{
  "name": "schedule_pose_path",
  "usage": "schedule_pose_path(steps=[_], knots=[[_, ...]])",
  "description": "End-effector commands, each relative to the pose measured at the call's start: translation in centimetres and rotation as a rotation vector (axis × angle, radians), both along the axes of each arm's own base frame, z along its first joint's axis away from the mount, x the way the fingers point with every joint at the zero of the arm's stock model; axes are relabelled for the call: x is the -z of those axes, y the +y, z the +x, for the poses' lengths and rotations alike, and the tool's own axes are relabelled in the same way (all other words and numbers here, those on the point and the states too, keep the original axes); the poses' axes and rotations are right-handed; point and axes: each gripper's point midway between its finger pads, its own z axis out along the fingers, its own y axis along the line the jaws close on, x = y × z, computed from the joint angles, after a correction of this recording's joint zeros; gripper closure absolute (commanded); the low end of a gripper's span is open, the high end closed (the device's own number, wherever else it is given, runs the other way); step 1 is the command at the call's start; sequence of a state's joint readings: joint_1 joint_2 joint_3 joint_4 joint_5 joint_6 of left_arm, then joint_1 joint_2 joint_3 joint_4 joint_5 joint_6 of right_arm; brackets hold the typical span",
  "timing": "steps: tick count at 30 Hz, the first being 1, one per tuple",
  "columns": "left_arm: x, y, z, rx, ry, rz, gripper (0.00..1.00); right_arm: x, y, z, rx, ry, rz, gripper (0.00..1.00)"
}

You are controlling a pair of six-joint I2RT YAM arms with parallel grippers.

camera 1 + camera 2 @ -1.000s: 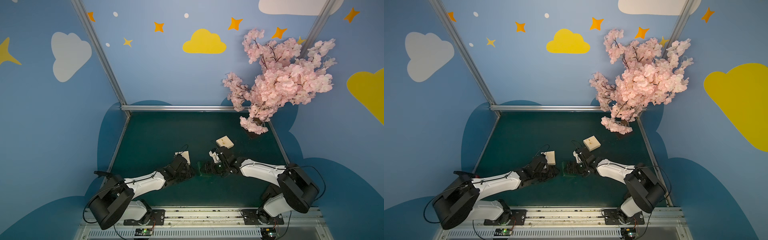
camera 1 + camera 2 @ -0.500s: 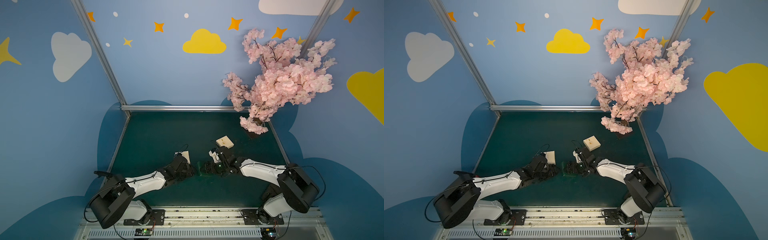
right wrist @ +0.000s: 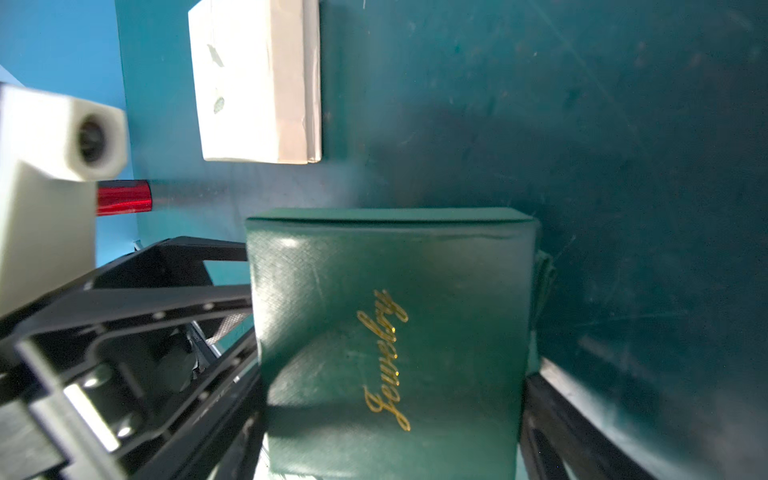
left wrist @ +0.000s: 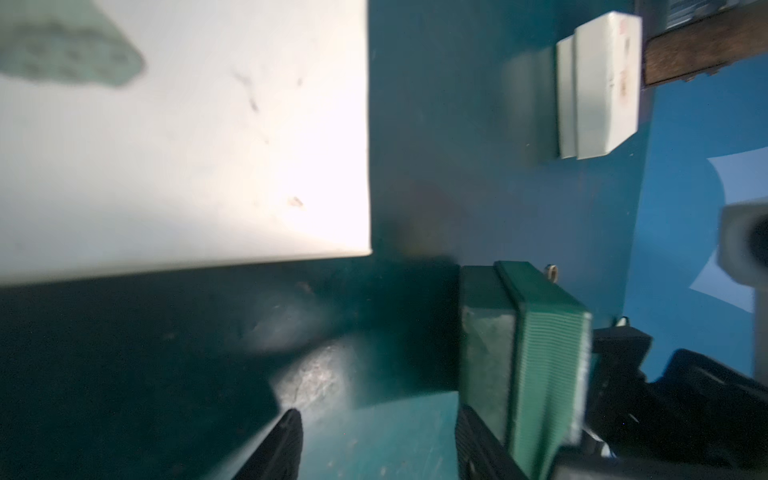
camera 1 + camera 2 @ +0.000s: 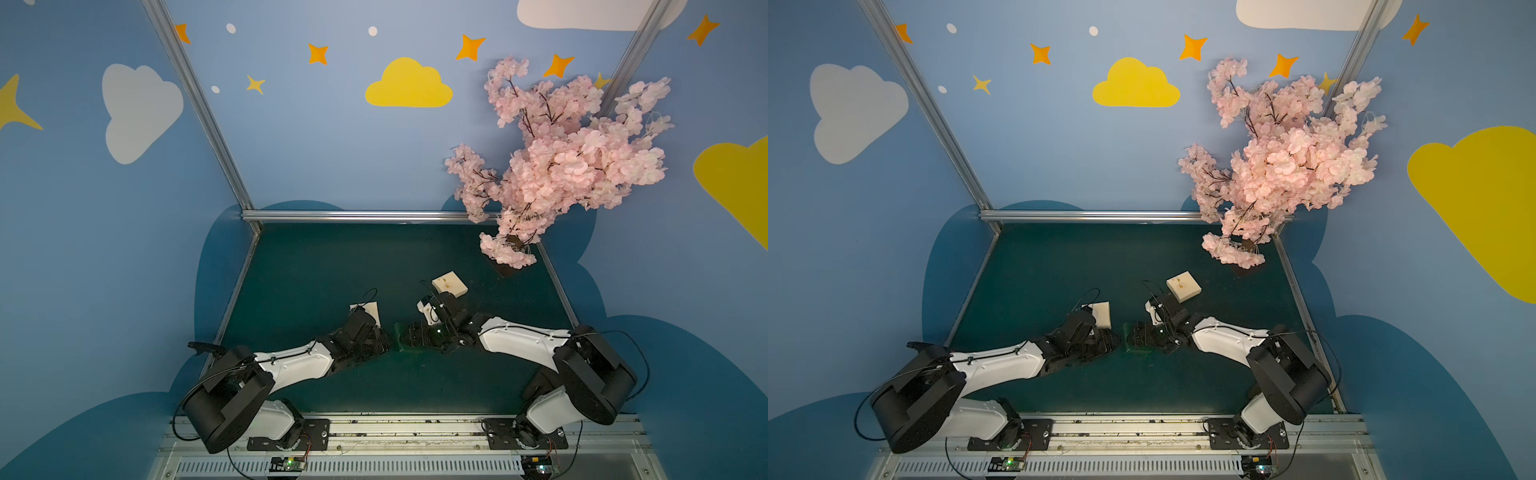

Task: Take the rings out of the lift-off lid box
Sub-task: Open the lid on the jewelry box.

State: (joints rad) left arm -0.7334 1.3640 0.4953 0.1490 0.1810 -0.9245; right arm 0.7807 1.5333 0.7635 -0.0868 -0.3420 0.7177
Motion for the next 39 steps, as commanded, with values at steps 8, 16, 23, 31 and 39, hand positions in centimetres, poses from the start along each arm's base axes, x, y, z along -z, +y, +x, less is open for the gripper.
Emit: schedule_pose_path(steps=[8,16,23,31,39], knots=[[-0.4,-1.2,0.7,0.004,0.001,-0.041,0.4,-0.2,1.0,-0.4,-0.031,0.013,0.043,0.12],[0.7,-1.5,0.0,0.022,0.032,-0.039,0.41,-1.4,1.8,-0.6,-0.037,0.021,0.113,0.12],[1.8,-1.1,-0.7,0.036,0.058,0.001,0.41,-2.5,2.3,-0.5,-0.029,0.034,0.173,0.12],[2.6,0.1,-2.0,0.032,0.069,0.077,0.41,-2.8,2.0,-0.3,-0.001,0.051,0.205,0.12],[3.0,1.5,-2.6,0.011,0.079,0.123,0.4,-3.1,1.4,-0.5,0.01,0.049,0.194,0.12]])
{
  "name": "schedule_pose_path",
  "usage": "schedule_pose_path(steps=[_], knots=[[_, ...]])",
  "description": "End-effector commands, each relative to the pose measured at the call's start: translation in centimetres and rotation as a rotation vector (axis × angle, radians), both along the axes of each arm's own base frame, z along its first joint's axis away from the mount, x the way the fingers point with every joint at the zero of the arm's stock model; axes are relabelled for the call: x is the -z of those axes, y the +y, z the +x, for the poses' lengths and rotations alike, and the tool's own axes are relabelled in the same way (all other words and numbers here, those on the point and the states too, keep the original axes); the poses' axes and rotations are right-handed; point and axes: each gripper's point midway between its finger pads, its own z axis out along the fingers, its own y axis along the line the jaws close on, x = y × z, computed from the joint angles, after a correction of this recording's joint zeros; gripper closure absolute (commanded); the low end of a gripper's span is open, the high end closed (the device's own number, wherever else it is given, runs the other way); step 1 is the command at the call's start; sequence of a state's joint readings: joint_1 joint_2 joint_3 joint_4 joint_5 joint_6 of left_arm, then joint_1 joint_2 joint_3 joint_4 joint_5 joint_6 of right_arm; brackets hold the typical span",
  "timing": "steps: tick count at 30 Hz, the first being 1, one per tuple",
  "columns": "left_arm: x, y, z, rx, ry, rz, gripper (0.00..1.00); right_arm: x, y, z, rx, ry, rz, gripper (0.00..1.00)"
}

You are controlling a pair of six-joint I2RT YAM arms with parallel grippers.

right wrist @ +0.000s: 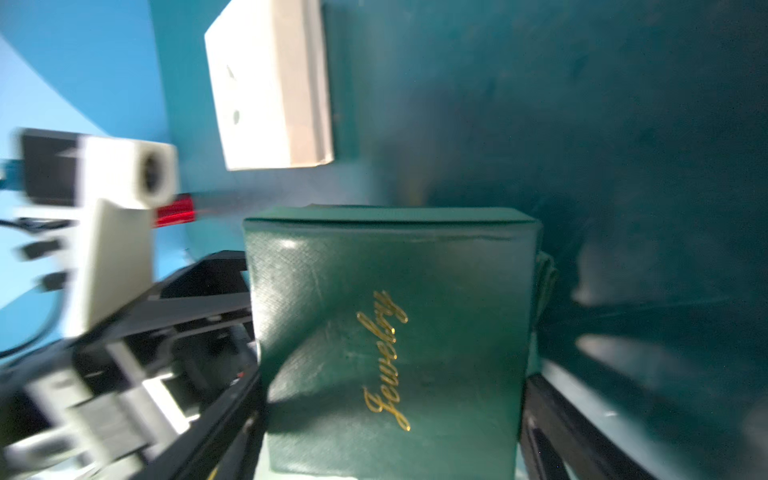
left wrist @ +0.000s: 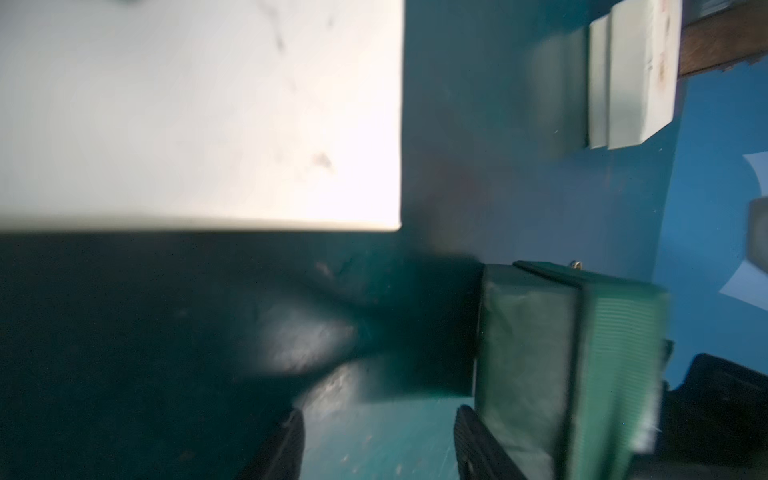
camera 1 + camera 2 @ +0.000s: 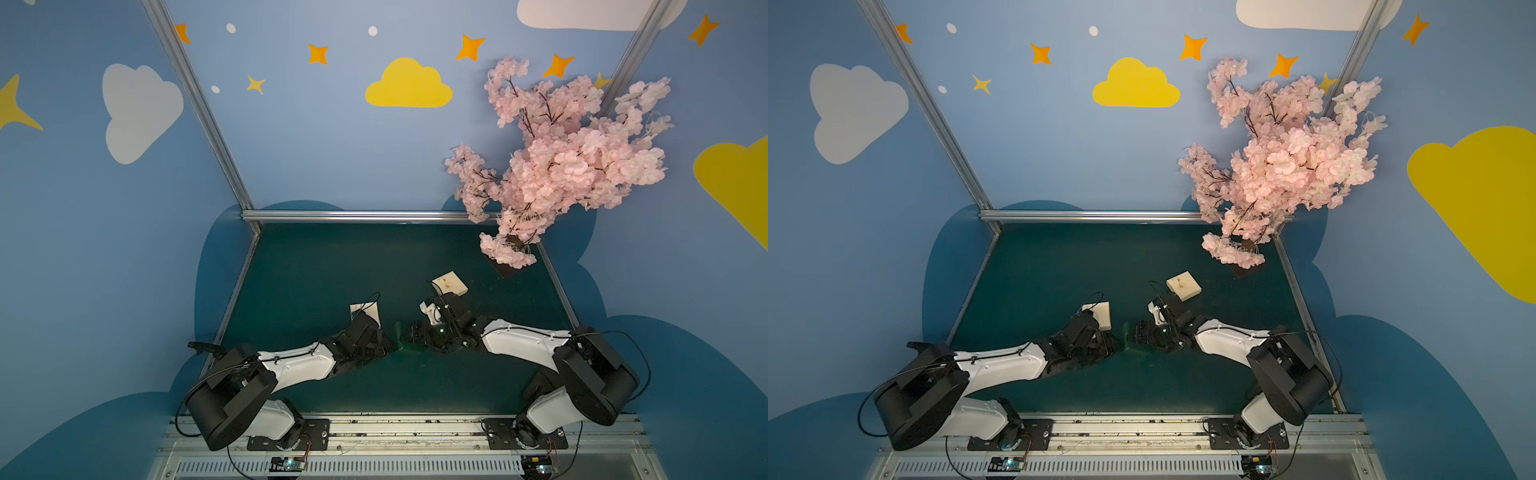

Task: Take the rings out of the lift-off lid box
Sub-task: Open the lid on the jewelry box.

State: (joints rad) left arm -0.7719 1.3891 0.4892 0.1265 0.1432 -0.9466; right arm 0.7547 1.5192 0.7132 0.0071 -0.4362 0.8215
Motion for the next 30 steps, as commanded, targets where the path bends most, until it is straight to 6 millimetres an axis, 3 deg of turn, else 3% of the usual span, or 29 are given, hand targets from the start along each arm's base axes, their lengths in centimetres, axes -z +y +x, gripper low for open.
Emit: schedule_pose_path(steps=[1,9,15,23,30], knots=[[1.5,1.5,-1.5,0.014,0.045,0.074,0.4,-2.6,1.0,-0.1,-0.023,-0.03,0.096,0.12],[1.1,1.7,-1.6,0.012,0.04,0.079,0.4,-2.1,0.3,-0.2,-0.018,-0.037,0.052,0.12],[-0.9,3.0,-1.4,-0.027,-0.019,0.085,0.38,-0.8,-1.3,0.2,0.021,-0.049,-0.032,0.12],[-4.5,2.0,-0.4,-0.042,-0.129,-0.041,0.26,-0.4,-0.8,-0.3,-0.003,-0.037,-0.014,0.12],[-4.6,1.4,-0.1,-0.028,-0.13,-0.054,0.25,-0.8,-0.2,-0.5,-0.016,-0.039,0.02,0.12]])
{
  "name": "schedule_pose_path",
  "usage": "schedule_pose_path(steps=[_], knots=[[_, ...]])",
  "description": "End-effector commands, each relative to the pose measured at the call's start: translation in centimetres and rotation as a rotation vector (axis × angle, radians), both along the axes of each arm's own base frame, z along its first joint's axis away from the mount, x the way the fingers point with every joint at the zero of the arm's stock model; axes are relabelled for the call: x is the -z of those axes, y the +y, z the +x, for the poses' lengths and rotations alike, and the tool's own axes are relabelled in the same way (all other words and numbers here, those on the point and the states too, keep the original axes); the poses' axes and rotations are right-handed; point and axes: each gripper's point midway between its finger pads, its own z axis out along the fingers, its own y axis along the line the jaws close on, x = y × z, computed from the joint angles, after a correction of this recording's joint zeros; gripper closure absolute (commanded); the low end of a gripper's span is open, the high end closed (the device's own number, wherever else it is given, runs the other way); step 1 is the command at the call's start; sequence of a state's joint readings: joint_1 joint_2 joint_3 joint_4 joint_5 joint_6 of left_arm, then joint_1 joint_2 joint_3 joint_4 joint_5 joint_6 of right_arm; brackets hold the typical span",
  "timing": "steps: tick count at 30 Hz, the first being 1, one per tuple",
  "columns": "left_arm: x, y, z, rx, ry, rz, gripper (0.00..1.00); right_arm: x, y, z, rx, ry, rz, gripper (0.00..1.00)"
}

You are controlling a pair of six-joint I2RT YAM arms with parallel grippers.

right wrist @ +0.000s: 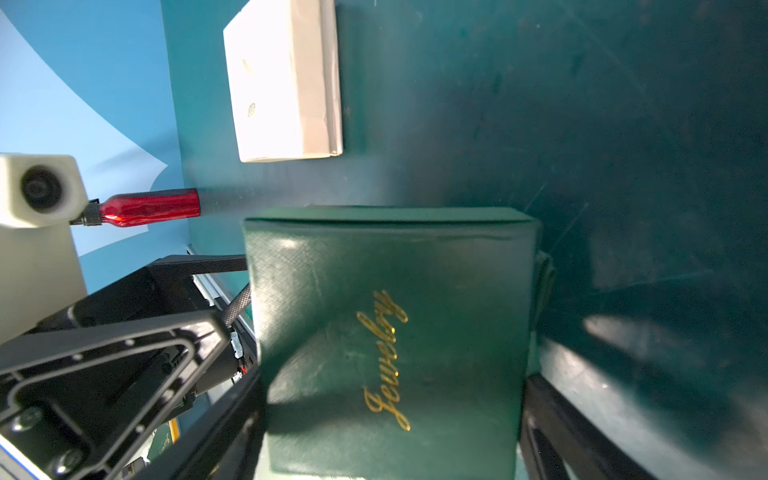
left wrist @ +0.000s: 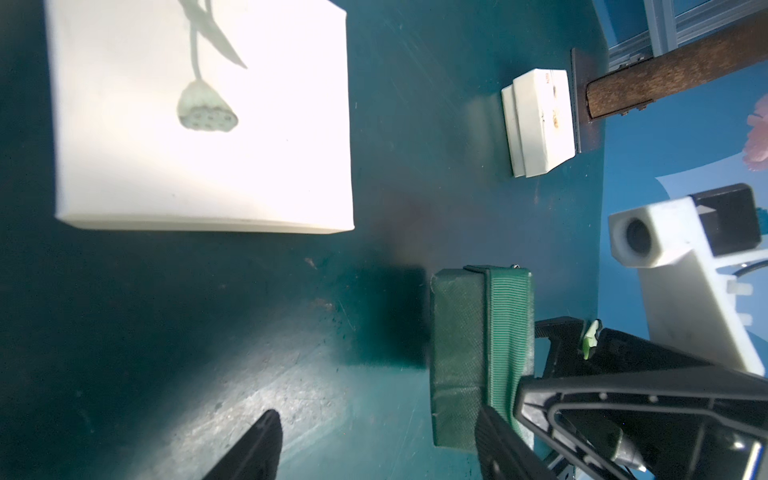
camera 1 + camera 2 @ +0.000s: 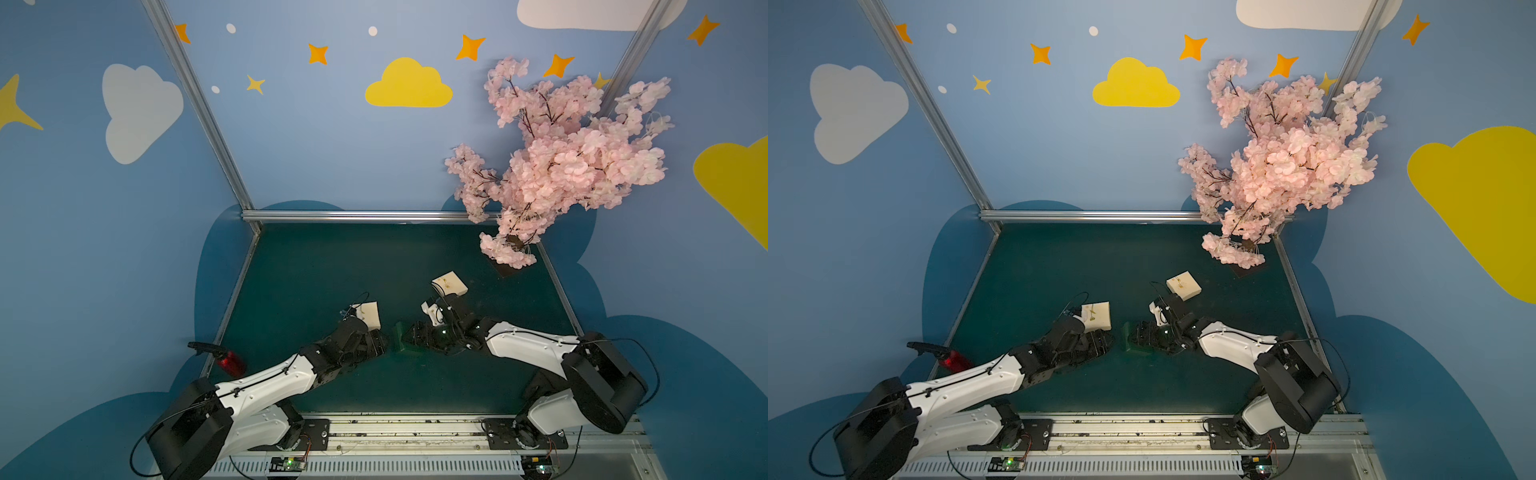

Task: Take the rings out of the lift-off lid box
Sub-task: Open the lid on the jewelry box.

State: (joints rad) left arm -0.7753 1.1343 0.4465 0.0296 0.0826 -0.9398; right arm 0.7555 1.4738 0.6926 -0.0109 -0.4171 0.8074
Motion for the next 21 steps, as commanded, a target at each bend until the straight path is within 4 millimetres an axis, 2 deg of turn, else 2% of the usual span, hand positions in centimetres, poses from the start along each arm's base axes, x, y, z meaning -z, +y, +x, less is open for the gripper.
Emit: schedule_pose_path(steps=[1,15,16,21], knots=[[-0.13,-0.43,0.36,0.006,-0.013,-0.009,0.25,-0.42,0.49,-0.25,-0.022,-0.014,0.032,0.12],[0.29,-1.17,0.59,0.013,-0.001,-0.031,0.26,-0.74,1.4,-0.52,-0.047,-0.008,0.077,0.12],[0.33,-1.21,0.62,0.013,0.001,-0.03,0.26,0.09,0.95,-1.06,-0.048,0.01,0.066,0.12],[0.81,-1.35,0.61,0.015,0.015,-0.026,0.26,-0.23,1.16,-1.09,-0.05,0.008,0.086,0.12]])
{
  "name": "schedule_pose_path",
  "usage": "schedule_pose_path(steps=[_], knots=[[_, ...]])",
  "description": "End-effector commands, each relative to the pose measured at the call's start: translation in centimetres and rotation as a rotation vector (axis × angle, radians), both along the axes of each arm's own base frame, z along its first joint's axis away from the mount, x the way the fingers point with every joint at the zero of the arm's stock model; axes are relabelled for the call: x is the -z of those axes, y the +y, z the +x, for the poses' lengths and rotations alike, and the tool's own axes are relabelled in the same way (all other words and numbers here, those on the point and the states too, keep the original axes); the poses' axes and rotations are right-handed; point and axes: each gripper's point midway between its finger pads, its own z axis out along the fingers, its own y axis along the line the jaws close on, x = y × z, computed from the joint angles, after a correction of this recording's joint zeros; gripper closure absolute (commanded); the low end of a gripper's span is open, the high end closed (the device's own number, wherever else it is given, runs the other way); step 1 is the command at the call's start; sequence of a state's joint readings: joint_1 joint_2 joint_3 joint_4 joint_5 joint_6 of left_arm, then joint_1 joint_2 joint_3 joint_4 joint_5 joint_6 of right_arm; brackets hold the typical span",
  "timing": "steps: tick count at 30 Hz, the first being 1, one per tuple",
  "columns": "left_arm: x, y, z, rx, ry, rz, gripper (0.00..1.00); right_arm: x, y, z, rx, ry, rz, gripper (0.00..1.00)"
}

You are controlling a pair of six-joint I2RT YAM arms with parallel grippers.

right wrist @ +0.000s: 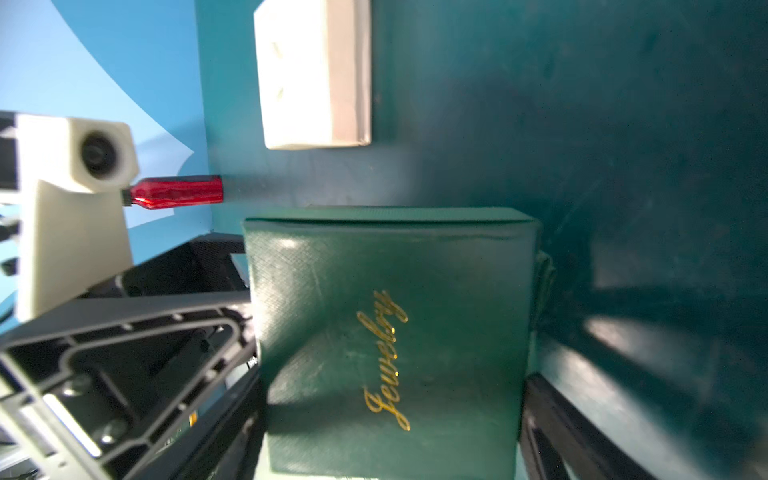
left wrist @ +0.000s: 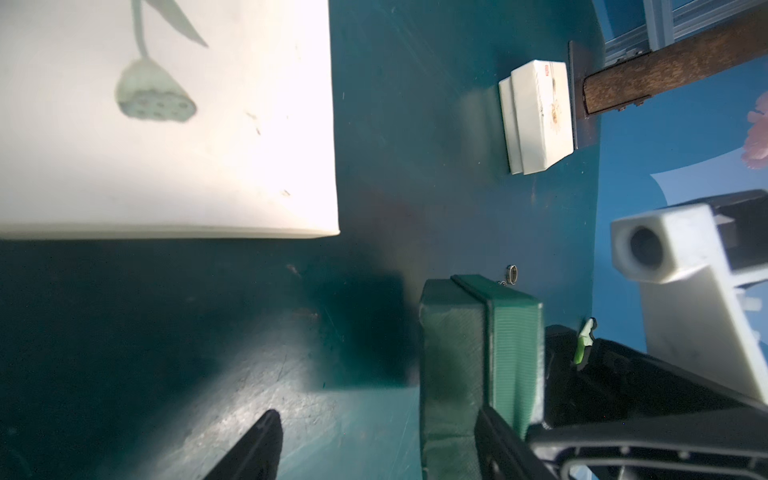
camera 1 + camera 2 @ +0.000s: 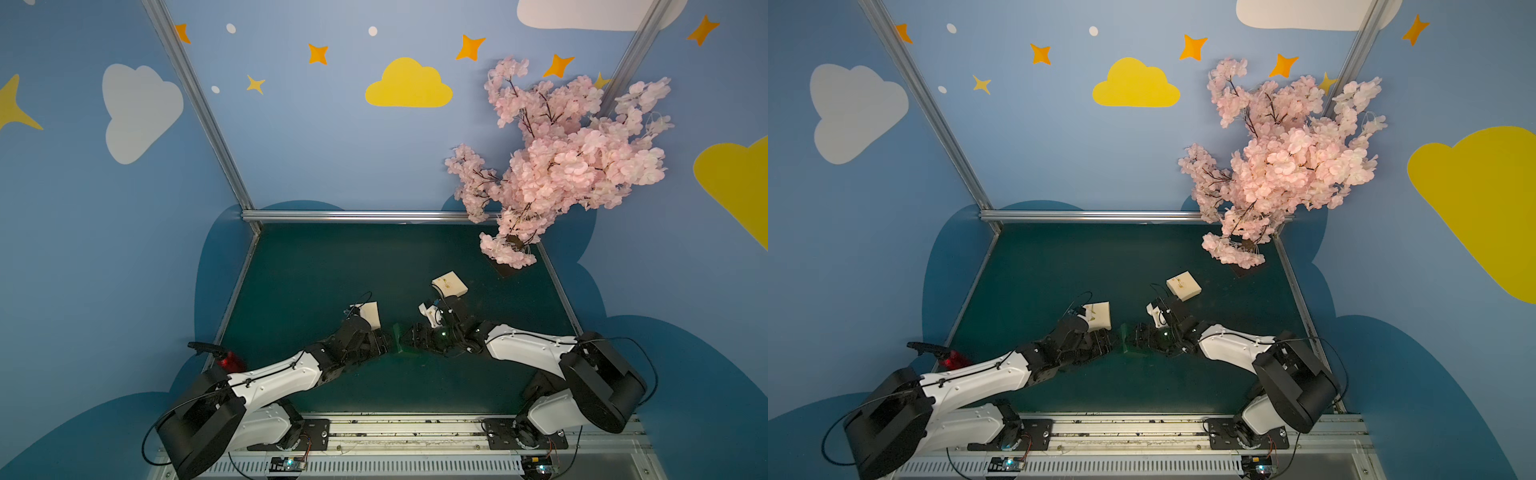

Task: Take the rings out of the lift-off lid box
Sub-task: Open the lid on the jewelry box.

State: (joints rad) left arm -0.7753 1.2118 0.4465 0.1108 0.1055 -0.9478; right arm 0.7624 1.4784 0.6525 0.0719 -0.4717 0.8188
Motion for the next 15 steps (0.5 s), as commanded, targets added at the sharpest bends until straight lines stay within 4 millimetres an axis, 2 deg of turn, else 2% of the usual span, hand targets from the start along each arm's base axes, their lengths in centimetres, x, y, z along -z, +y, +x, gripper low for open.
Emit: schedule_pose_path(steps=[1,15], knots=[[0.1,-0.4,0.1,0.006,0.007,-0.007,0.26,-0.4,0.6,-0.2,-0.017,-0.003,0.035,0.12],[1.1,-1.2,-0.2,0.039,0.044,-0.007,0.27,-1.7,1.2,-0.2,-0.023,-0.015,0.097,0.12]])
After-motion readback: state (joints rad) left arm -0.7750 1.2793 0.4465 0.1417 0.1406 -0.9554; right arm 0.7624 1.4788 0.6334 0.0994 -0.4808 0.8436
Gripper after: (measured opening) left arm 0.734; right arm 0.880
